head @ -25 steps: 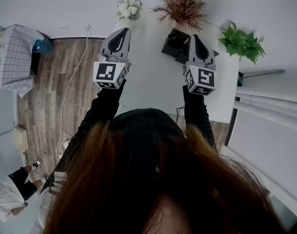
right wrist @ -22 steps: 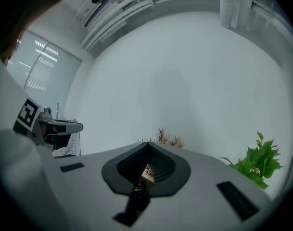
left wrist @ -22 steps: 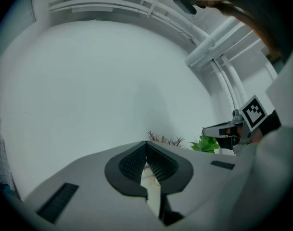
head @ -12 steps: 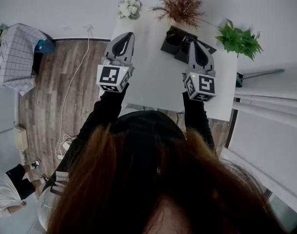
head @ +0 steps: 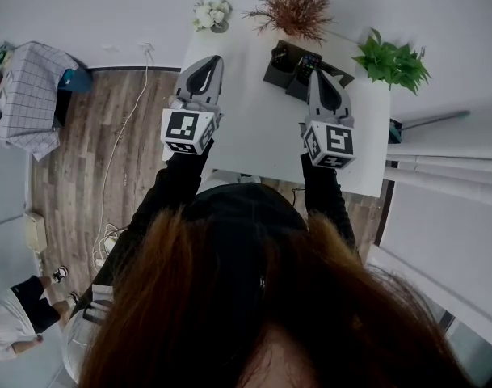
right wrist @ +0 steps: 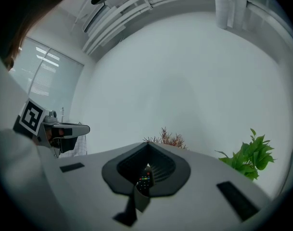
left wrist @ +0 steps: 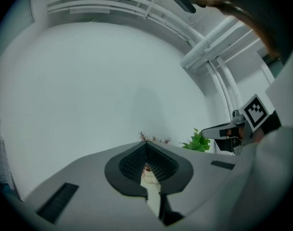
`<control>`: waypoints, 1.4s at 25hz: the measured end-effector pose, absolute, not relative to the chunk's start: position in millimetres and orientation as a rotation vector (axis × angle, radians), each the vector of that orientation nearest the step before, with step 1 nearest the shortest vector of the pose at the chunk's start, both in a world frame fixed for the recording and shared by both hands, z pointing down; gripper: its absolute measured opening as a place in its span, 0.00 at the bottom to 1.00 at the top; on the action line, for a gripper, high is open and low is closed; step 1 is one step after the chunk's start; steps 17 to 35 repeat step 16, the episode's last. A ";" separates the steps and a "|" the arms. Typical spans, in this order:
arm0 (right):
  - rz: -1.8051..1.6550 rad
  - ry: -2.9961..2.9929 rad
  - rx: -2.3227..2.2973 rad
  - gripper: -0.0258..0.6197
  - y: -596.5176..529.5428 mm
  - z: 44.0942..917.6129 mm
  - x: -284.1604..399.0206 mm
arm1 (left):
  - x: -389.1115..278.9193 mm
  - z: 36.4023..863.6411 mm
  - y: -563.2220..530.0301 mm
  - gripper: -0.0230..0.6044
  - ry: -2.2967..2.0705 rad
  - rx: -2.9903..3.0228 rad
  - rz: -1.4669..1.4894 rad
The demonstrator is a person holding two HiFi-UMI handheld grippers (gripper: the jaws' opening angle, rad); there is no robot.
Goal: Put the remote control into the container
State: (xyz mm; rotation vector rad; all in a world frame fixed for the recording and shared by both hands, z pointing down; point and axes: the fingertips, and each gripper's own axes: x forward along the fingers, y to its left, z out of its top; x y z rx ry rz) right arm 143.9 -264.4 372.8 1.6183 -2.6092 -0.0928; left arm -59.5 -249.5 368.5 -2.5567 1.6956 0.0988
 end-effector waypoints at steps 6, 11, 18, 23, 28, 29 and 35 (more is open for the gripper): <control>-0.097 -2.612 1.610 0.07 -259.2 369.0 146.0 | -54.3 365.9 -244.7 0.05 1.688 -2.552 0.101; -0.115 -2.629 1.593 0.07 -253.7 364.2 146.2 | -52.1 362.4 -237.2 0.05 1.692 -2.539 0.107; -0.148 -2.655 1.571 0.07 -248.1 361.7 144.3 | -52.8 362.8 -228.6 0.05 1.709 -2.522 0.099; -0.148 -2.655 1.571 0.07 -248.1 361.7 144.3 | -52.8 362.8 -228.6 0.05 1.709 -2.522 0.099; -0.148 -2.655 1.571 0.07 -248.1 361.7 144.3 | -52.8 362.8 -228.6 0.05 1.709 -2.522 0.099; -0.148 -2.655 1.571 0.07 -248.1 361.7 144.3 | -52.8 362.8 -228.6 0.05 1.709 -2.522 0.099; -0.148 -2.655 1.571 0.07 -248.1 361.7 144.3 | -52.8 362.8 -228.6 0.05 1.709 -2.522 0.099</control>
